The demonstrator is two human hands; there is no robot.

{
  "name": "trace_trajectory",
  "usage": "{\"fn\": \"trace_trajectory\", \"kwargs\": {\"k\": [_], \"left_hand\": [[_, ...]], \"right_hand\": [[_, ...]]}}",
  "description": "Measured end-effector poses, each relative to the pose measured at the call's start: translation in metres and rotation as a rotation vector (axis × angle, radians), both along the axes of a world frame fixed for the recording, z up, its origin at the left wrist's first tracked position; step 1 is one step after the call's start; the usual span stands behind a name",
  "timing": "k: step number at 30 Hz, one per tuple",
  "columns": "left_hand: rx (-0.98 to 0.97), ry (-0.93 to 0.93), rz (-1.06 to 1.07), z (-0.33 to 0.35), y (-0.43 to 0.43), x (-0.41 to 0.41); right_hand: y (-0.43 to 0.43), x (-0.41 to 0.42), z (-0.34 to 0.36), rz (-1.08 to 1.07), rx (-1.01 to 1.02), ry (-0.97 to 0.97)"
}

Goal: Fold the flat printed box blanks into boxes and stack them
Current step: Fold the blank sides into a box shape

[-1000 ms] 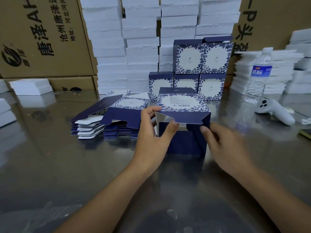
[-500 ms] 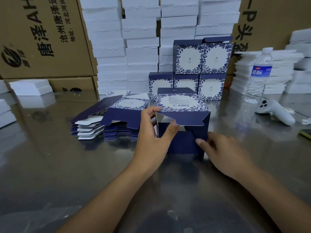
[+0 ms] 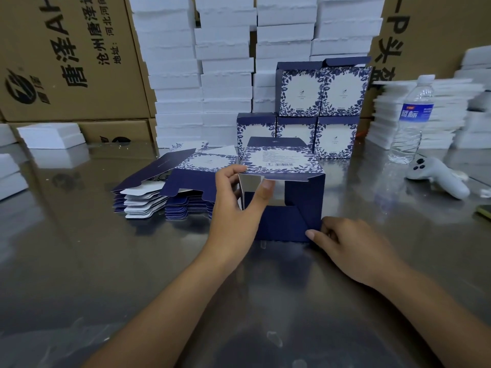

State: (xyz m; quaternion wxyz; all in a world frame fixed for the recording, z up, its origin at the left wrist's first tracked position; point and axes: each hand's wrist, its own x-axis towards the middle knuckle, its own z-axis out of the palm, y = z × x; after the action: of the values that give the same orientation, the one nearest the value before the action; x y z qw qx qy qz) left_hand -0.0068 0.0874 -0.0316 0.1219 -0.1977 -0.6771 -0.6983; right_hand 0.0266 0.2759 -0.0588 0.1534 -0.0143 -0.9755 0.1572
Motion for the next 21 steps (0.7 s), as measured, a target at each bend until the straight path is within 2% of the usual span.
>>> {"fn": "trace_trajectory", "kwargs": {"k": [21], "left_hand": [[0.118,-0.079,0.081,0.004,-0.011,-0.014]], "right_hand": [[-0.003,0.003,-0.001,0.224,-0.05,0.114]]}}
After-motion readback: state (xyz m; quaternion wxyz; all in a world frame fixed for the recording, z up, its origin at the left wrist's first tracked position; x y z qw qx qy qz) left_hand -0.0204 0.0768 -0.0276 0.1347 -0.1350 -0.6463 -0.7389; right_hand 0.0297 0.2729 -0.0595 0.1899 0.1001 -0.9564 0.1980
